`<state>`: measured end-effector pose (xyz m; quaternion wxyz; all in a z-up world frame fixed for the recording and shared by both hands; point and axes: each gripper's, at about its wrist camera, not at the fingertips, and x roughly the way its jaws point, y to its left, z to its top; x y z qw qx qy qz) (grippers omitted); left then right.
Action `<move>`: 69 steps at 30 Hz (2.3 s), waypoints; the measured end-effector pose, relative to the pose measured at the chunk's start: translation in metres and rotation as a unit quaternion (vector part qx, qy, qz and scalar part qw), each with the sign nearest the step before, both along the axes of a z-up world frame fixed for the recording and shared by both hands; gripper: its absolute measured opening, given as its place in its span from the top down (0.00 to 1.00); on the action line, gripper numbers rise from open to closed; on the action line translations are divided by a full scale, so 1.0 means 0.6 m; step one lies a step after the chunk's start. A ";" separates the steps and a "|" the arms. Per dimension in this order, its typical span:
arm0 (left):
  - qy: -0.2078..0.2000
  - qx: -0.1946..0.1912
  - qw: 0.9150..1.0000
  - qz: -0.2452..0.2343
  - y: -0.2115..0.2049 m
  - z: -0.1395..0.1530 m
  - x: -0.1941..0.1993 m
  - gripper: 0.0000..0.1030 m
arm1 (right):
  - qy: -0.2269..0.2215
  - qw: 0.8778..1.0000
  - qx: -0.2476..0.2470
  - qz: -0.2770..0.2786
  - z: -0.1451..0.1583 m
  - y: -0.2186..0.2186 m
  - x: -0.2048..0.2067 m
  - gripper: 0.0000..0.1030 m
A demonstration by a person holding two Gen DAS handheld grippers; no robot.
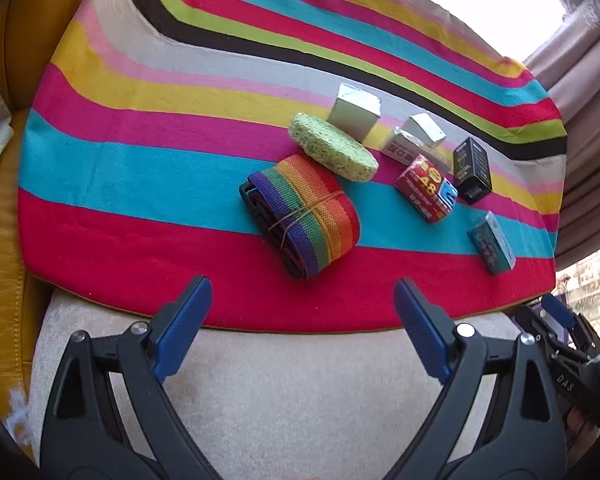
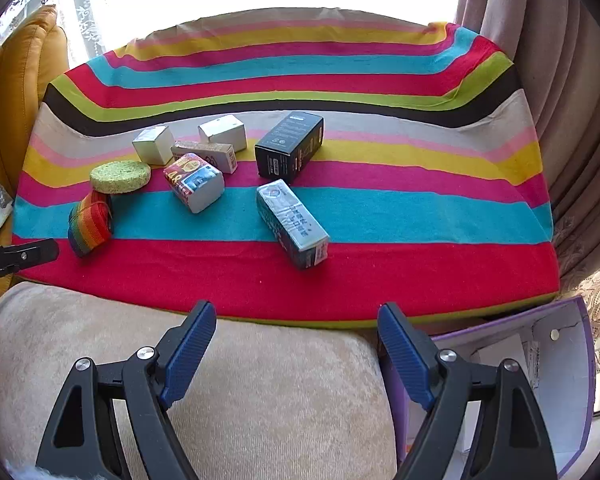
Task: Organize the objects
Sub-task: 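Move both open tools back over the striped cloth, then grasp the blue-white packet with the right tool while the left approaches the rainbow strap, then grasp the rainbow strap bundle with the left tool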
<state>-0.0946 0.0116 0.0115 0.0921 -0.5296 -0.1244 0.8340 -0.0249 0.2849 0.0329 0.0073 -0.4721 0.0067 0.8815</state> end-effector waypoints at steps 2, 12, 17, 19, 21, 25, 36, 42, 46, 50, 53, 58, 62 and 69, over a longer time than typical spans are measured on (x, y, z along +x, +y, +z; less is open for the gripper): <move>-0.007 0.002 1.000 0.021 0.002 -0.005 -0.011 0.09 | 0.000 1.000 0.006 0.001 -0.002 -0.003 -0.015 0.18; -0.033 -0.024 0.994 0.100 0.025 -0.031 -0.057 0.09 | -0.001 0.999 0.050 0.005 -0.019 -0.018 -0.077 0.19; -0.040 -0.038 0.991 0.123 0.024 -0.038 -0.070 0.09 | -0.006 0.998 0.058 0.006 -0.031 -0.022 -0.104 0.19; -0.047 -0.034 0.990 0.125 0.025 -0.045 -0.076 0.09 | -0.007 0.998 0.063 0.006 -0.034 -0.023 -0.114 0.19; -0.051 -0.046 0.990 0.122 0.029 -0.051 -0.080 0.09 | -0.007 0.998 0.065 0.006 -0.038 -0.023 -0.124 0.19; -0.039 -0.073 0.990 0.114 0.037 -0.054 -0.077 0.10 | -0.027 0.998 0.065 0.006 -0.054 -0.023 -0.142 0.28; -0.020 -0.061 0.993 0.101 0.034 -0.042 -0.047 0.29 | -0.040 0.997 0.056 0.031 -0.064 -0.032 -0.129 0.71; -0.023 -0.032 0.992 0.117 0.017 -0.039 -0.021 0.29 | -0.026 0.997 0.054 0.039 -0.045 -0.043 -0.103 0.71; -0.016 -0.026 0.991 0.132 0.005 -0.032 0.001 0.29 | -0.019 0.998 0.046 0.043 -0.032 -0.049 -0.081 0.71; 0.013 0.010 0.991 0.133 -0.003 -0.018 0.019 0.29 | -0.011 0.998 0.042 0.044 -0.026 -0.055 -0.065 0.71; 0.031 0.023 0.992 0.121 0.002 -0.006 0.030 0.29 | -0.006 0.998 0.040 0.041 -0.020 -0.060 -0.050 0.71; 0.038 0.034 0.995 0.091 0.024 0.001 0.053 0.29 | -0.003 0.999 0.037 0.036 -0.017 -0.058 -0.037 0.71; 0.050 0.036 0.995 0.076 0.048 0.010 0.061 0.29 | -0.001 0.999 0.033 0.031 -0.012 -0.056 -0.022 0.71; 0.058 0.042 0.997 0.042 0.086 0.021 0.086 0.29 | 0.005 1.000 0.024 0.018 -0.002 -0.041 0.007 0.71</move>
